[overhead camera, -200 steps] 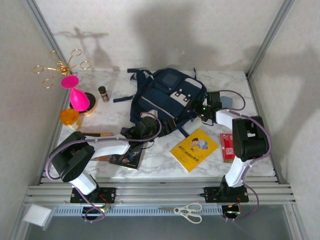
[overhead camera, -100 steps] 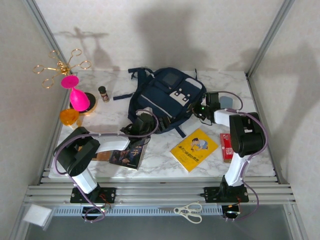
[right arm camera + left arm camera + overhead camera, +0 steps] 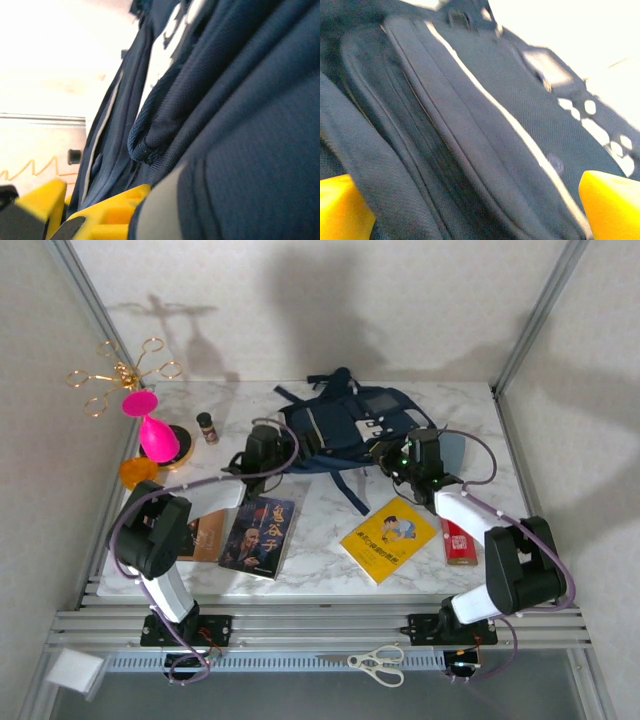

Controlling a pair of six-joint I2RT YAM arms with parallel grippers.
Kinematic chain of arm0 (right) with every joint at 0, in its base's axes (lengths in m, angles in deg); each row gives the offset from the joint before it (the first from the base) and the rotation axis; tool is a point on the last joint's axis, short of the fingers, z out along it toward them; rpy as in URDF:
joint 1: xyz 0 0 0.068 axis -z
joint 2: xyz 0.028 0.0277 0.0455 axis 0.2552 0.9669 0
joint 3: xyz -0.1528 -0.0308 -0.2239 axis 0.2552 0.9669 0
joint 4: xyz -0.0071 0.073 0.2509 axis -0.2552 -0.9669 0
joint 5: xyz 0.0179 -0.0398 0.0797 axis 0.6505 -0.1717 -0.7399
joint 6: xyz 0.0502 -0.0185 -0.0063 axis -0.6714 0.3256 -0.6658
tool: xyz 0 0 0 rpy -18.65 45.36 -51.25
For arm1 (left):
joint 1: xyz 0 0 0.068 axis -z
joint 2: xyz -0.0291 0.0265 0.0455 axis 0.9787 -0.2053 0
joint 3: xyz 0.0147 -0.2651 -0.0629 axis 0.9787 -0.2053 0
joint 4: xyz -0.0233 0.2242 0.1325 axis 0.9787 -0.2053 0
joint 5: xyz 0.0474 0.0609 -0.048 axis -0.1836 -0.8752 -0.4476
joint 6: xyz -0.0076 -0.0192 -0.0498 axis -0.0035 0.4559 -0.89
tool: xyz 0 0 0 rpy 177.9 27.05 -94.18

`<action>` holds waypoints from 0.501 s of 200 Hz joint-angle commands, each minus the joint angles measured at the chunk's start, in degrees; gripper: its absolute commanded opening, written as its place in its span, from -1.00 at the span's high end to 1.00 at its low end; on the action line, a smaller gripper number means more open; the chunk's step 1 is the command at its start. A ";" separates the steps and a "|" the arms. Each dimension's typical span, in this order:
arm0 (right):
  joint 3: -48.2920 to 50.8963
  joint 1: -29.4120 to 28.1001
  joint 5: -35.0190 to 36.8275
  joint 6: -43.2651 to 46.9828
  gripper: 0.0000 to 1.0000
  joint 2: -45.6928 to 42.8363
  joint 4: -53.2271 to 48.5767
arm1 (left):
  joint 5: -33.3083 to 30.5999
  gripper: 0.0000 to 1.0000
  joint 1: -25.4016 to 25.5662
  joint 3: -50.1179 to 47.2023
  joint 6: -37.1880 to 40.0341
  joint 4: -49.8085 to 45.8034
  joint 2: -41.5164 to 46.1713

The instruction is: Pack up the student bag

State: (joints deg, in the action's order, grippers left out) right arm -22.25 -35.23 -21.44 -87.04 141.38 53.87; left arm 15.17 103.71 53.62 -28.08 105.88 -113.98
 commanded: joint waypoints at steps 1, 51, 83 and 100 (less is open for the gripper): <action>1.17 -3.54 2.39 -7.51 0.86 -2.08 4.08 | 1.85 -0.99 -3.77 3.53 2.59 -1.41 0.36; 0.89 -6.74 10.44 -13.51 0.96 -2.38 3.55 | -3.91 -0.99 -3.70 -4.73 5.29 -13.42 16.61; 0.83 -9.39 12.40 -15.67 1.00 -2.58 3.66 | -6.89 -0.97 4.60 -13.55 4.43 -15.59 29.11; 1.17 -10.14 12.83 -17.12 1.00 -2.45 4.00 | -9.19 -0.87 11.63 -16.49 3.49 -15.64 32.26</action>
State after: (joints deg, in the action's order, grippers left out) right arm -20.42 -43.62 -9.60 -101.08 140.86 53.24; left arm 9.31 107.50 41.38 -24.61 93.20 -85.04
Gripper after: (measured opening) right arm 0.130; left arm 0.962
